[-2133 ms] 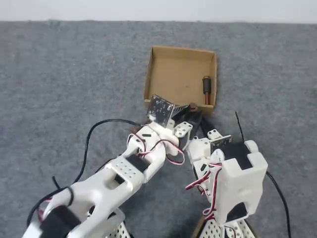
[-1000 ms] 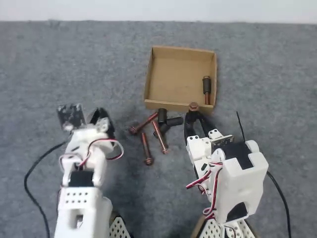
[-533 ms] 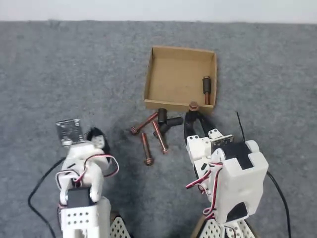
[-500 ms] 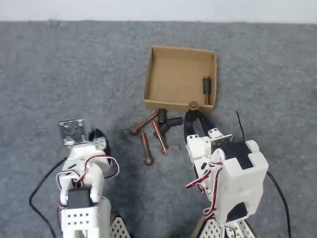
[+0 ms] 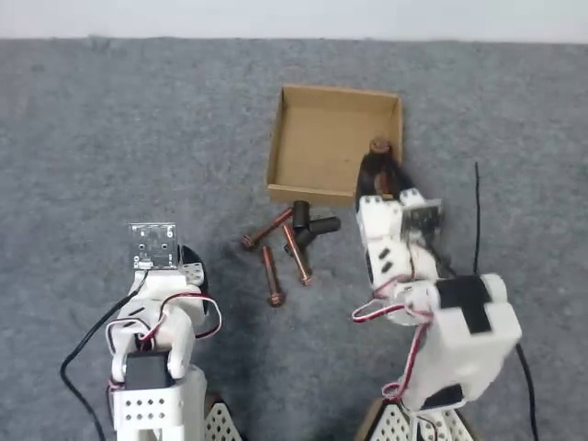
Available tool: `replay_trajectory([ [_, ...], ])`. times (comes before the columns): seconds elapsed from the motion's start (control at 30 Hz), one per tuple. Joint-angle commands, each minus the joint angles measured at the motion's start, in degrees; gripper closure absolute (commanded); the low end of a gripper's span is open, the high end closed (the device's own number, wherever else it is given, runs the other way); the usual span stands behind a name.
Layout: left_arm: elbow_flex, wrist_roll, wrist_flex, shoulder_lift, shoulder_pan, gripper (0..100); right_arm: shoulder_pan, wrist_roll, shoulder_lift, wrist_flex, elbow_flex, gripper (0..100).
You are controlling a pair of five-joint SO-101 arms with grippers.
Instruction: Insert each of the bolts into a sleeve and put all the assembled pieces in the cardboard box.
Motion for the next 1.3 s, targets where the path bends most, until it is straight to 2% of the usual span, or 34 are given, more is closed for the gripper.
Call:
replay_trajectory([
  [0.0,-1.01,-0.44,0.18,-1.41,0.18,98,0.66,-0.26,-13.23,16.75,-7.65,99.2],
  [0.23,-1.01,-1.14,0.35,-1.41,2.29,98,1.27,-0.26,-24.66,64.31,-26.02,99.2],
  [0.37,-1.01,-1.14,0.35,-1.41,2.37,98,1.1,-0.26,-21.58,81.8,-40.18,99.2],
  [0.8,-1.01,-1.14,0.35,-1.41,2.46,98,1.01,-0.44,8.48,116.09,-79.56,99.1],
  [1.1,-1.01,-1.14,0.35,-1.41,2.46,98,1.01,-0.35,24.66,131.38,-98.46,98.7],
  [1.27,-1.01,-1.14,0.35,-1.41,2.46,98,1.36,-0.26,29.32,136.57,-104.18,87.0],
])
